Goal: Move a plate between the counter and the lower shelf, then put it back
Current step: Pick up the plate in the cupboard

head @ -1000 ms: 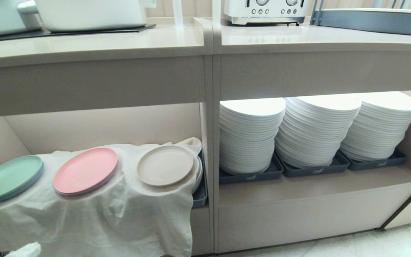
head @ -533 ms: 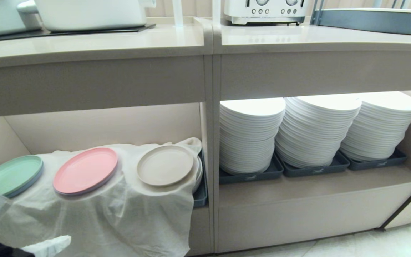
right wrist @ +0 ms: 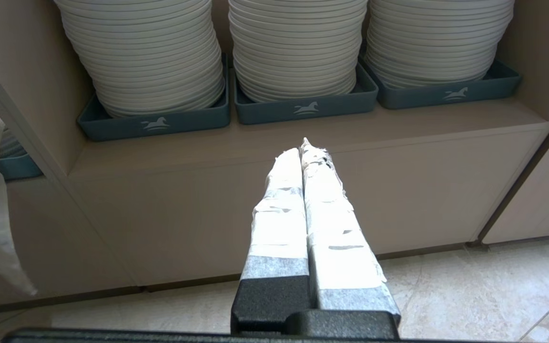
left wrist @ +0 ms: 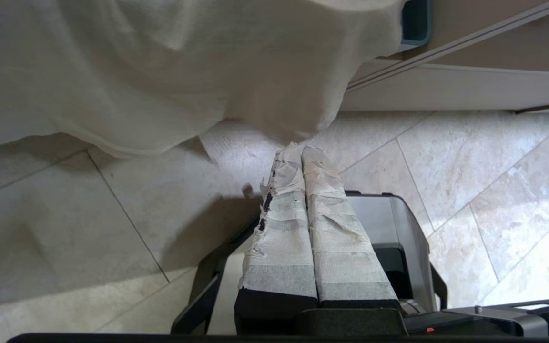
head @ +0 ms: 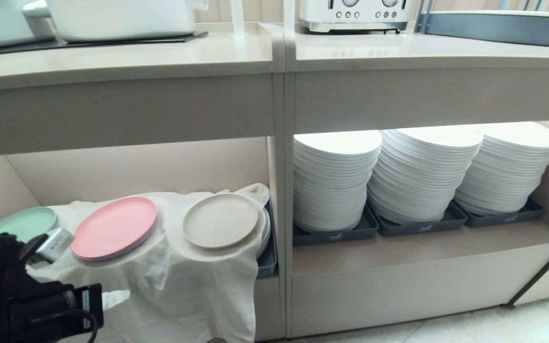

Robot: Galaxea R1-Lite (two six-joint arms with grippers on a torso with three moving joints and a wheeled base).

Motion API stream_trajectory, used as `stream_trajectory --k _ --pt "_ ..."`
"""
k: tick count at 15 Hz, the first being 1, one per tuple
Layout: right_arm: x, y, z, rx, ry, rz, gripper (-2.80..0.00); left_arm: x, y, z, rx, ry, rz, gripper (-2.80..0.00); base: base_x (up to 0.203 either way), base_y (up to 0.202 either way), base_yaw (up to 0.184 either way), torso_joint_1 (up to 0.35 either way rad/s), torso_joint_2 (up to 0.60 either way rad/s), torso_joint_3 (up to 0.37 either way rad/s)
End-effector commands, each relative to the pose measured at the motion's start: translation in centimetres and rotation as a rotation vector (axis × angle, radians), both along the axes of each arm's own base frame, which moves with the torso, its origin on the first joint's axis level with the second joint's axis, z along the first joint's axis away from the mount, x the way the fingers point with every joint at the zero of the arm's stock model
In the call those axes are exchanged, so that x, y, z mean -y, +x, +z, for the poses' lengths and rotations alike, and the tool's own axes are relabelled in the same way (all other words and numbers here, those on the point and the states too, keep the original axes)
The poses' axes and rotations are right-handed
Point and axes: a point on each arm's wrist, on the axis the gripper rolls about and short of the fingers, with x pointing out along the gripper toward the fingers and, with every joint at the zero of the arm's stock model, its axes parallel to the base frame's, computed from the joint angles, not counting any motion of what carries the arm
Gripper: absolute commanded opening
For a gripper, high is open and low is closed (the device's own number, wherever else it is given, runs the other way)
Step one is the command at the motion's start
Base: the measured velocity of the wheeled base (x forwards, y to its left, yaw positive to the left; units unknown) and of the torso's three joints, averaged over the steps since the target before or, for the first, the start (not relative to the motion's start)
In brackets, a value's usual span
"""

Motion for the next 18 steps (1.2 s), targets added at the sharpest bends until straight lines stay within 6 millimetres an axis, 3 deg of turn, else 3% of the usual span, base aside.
stream_trajectory --k 1,8,18 --pt "0.0 0.0 0.0 0.001 0.001 0.001 -2.8 0.3 1.7 -1.0 -0.077 -0.002 -0.006 -2.8 0.0 0.0 0.0 0.0 0.0 0.0" --pt "0.0 0.0 0.0 0.001 0.001 0.001 -2.8 1.7 5.4 -2.0 -0.161 -0.003 0.008 -2.8 0.0 0.0 0.0 0.0 0.0 0.0" --pt "0.0 0.0 0.0 0.0 0.001 0.0 -2.8 2.5 11.1 -3.7 -0.119 -0.024 0.067 -2.8 0.0 0.0 0.0 0.0 0.0 0.0"
